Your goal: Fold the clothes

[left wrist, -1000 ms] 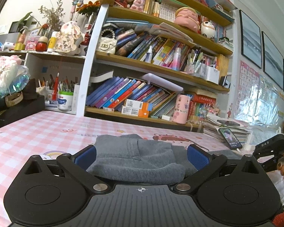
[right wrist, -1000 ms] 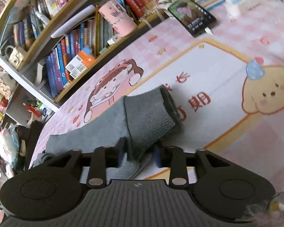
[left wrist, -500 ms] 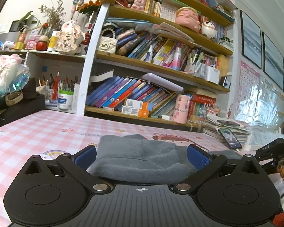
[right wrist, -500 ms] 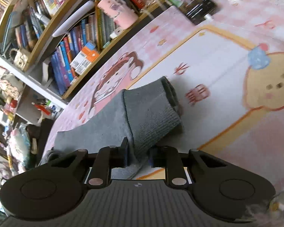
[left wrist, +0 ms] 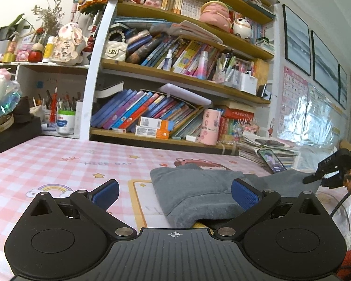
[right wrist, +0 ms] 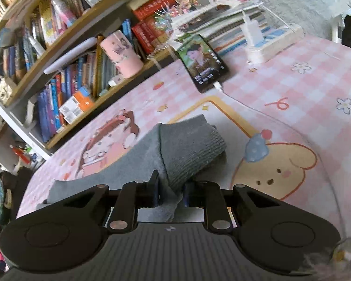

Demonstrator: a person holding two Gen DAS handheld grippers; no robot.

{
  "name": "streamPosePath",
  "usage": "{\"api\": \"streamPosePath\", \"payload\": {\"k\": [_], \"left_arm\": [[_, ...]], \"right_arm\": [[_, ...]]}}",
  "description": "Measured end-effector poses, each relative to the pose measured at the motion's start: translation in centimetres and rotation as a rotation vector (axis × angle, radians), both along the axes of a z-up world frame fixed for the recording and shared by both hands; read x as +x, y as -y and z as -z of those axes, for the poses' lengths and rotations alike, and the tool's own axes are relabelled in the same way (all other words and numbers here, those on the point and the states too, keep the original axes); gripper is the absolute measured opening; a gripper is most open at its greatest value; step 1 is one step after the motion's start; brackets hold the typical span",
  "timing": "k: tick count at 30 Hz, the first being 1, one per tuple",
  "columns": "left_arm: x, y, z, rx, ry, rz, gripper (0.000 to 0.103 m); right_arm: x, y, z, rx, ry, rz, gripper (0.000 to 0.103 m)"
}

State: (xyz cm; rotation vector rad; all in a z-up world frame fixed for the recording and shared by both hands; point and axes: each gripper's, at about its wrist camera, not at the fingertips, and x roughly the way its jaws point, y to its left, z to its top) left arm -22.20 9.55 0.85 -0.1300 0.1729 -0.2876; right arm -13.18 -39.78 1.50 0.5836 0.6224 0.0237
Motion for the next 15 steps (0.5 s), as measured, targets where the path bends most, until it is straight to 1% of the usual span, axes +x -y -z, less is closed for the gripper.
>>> {"api": "streamPosePath", "payload": {"k": [2,7,12,15], "left_arm": [[0.0,-0.1,0.0,-0.008,0.002,-0.005,0.103],[-0.1,-0.4,0.1,-0.027,0.007,-0.014,0.103],[-0.2,-1.0,-0.1,-0.057,0.024,-0.019,0.103],[-0.3,-1.4,-0.1,-0.081,0.037,-0.028,0.103]], "right_arm": [[-0.4,-1.0,-1.1,-0.013,0.040,-0.028,0.018],[-1.9,-5.4,-5.1,-0.107,0.184,-0.140,0.018],[-3.7,-12.2,-8.8,-0.235,0.356,-0.314,0.018],[-4.7,-17.3,-9.8,-0.354,0.441,-0.448,0.018]]}}
